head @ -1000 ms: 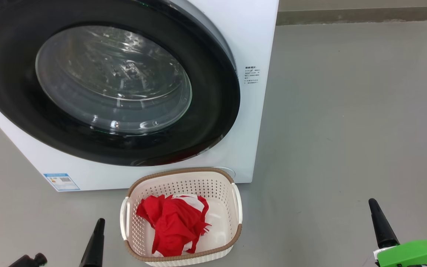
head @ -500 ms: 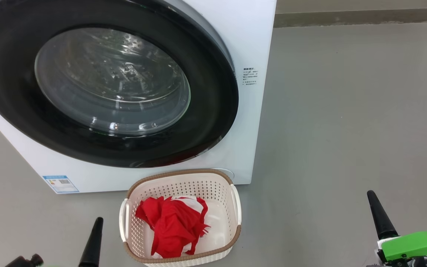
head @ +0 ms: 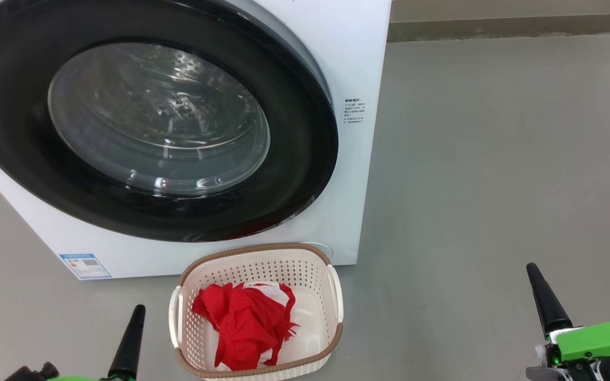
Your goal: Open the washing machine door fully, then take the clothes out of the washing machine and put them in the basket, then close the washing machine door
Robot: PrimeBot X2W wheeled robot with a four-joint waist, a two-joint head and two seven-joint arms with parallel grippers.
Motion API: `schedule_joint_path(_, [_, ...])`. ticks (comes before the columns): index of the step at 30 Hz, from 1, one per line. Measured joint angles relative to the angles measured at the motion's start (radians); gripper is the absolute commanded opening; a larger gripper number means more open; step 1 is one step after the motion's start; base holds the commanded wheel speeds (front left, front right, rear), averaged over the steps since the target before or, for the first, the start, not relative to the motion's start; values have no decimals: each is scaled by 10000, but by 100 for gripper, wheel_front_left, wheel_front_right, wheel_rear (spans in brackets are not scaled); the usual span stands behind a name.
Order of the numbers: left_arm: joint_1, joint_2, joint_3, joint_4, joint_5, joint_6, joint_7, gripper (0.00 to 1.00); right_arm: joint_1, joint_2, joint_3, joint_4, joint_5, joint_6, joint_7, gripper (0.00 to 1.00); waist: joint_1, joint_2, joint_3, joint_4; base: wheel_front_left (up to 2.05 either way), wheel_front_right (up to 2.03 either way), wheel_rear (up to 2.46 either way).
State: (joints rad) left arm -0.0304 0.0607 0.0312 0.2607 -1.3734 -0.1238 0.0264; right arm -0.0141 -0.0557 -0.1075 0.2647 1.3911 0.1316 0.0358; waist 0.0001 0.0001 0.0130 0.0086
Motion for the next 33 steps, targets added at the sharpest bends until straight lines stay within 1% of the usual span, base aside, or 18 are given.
schedule_joint_path(11, [-162, -75, 105, 17, -1127, 0, 330, 0, -162, 23, -69, 23, 1053, -2, 286, 0, 0, 0, -48, -42, 0, 0, 0])
schedule_joint_path(13, [-174, -75, 140, 19, -1498, 0, 403, 0, -201, 27, -84, 27, 1289, -2, 399, 0, 0, 0, -61, -53, 0, 0, 0])
schedule_joint_path(17, [-217, -79, 184, 21, -1749, 0, 495, 0, -345, 31, -94, 35, 1615, -4, 458, 0, 0, 0, -74, -64, 0, 0, 0])
schedule_joint_path(19, [-346, -81, 230, 38, -2119, 0, 537, 0, -373, 35, -105, 38, 1839, -4, 545, 0, 0, 0, -88, -76, 0, 0, 0])
schedule_joint_path(24, [-360, -86, 278, 46, -2422, 0, 662, 0, -420, 38, -119, 42, 2197, -4, 627, 0, 0, 0, -99, -86, 0, 0, 0])
schedule_joint_path(33, [-360, -100, 293, 48, -2477, 0, 690, 0, -523, 40, -125, 42, 2196, -4, 629, 0, 0, 0, -99, -86, 0, 0, 0])
